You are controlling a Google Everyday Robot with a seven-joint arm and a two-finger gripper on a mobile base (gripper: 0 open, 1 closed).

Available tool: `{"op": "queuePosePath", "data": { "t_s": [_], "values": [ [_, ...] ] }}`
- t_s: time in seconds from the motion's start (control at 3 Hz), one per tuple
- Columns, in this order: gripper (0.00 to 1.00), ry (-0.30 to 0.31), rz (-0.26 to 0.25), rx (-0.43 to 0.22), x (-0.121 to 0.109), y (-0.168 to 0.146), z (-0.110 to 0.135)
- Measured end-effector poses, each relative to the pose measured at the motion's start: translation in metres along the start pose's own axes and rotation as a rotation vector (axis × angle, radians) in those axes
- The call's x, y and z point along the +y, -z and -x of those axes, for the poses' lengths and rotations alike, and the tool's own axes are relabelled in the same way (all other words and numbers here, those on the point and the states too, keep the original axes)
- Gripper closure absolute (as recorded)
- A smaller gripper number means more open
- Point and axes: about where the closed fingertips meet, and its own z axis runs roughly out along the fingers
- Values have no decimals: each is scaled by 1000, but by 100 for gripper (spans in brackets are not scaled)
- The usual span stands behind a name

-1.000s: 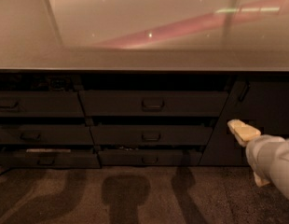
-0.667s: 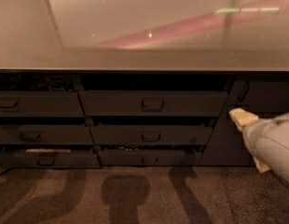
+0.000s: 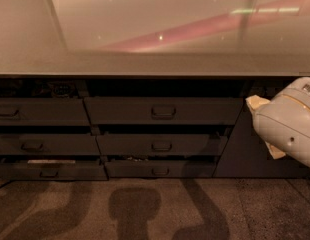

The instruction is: Open top drawer

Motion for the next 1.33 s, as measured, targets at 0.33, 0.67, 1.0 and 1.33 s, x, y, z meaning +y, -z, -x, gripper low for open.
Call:
{"op": "queuePosePath", "data": {
  "t_s": [0.33, 0.67, 1.0, 1.33],
  "values": [
    [0, -1, 0, 1, -3, -1, 0],
    [0, -2, -5, -53, -2, -1, -1],
    [0, -59, -22, -158, -2, -5, -16],
    [0, -48, -17, -272, 1, -4, -7]
  ]
}}
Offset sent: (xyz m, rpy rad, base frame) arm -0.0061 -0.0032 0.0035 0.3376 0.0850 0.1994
